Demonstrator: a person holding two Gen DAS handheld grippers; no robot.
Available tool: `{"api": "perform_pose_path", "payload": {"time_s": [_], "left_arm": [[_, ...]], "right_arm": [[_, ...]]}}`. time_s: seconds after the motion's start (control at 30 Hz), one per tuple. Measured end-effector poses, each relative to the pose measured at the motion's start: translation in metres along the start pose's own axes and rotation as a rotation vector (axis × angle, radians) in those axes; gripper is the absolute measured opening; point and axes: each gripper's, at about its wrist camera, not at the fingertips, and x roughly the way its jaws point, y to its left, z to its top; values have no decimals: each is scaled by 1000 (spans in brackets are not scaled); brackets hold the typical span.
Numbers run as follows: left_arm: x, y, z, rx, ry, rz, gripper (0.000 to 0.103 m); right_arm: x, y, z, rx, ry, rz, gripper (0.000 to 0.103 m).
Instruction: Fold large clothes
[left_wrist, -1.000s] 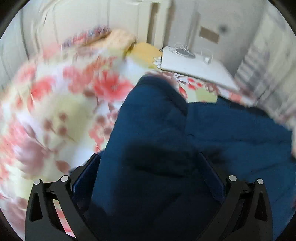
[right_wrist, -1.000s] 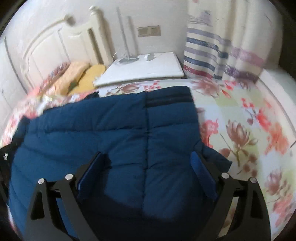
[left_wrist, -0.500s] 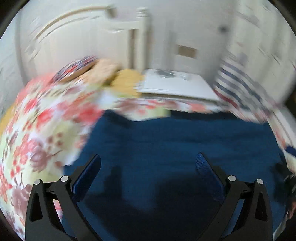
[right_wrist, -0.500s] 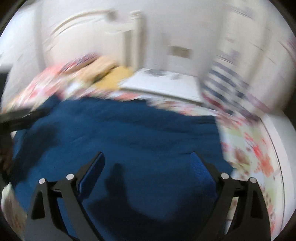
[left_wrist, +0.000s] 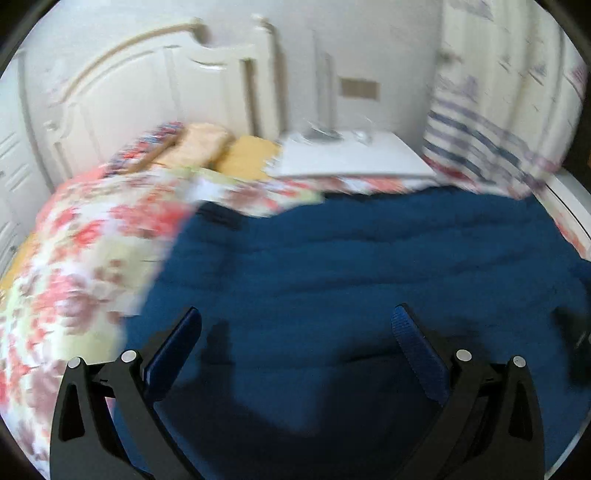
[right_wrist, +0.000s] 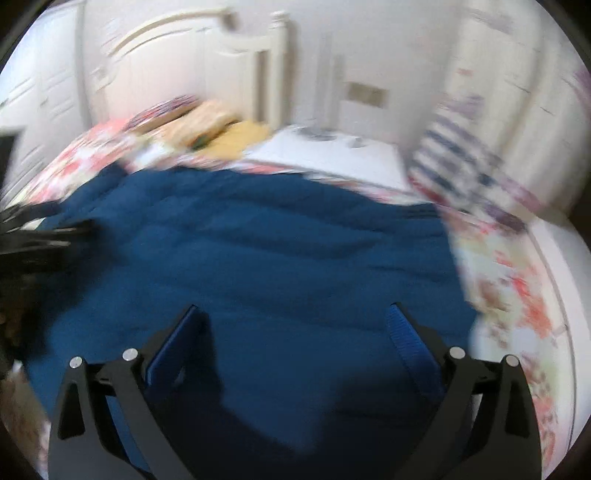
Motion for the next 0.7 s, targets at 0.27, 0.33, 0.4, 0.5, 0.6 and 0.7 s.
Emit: {"api": "perform_pose_path", "payload": {"time_s": [0.27,0.33,0.4,0.5,0.6,0.7], "left_arm": [[25,102,-26,-327,98,-117,99],[26,98,-24,-309,97,-101,99],[26,101,-26,-322,95,-116,99],[26,104,-28,-348,93,-140,99],[15,96,-25,-331,74,-67,98],[-26,71,-23,-308,-29,-115,98]], "right_arm": [[22,-78,-32,261,14,136,101],[22,-78,-33,262,5,134,101],[23,-83,-36,286,2,163,101],[23,-80,-35,279,3,151,101],[15,-76,-29,255,9,89,100],[-26,-43,-30,180,-74,93,98]]}}
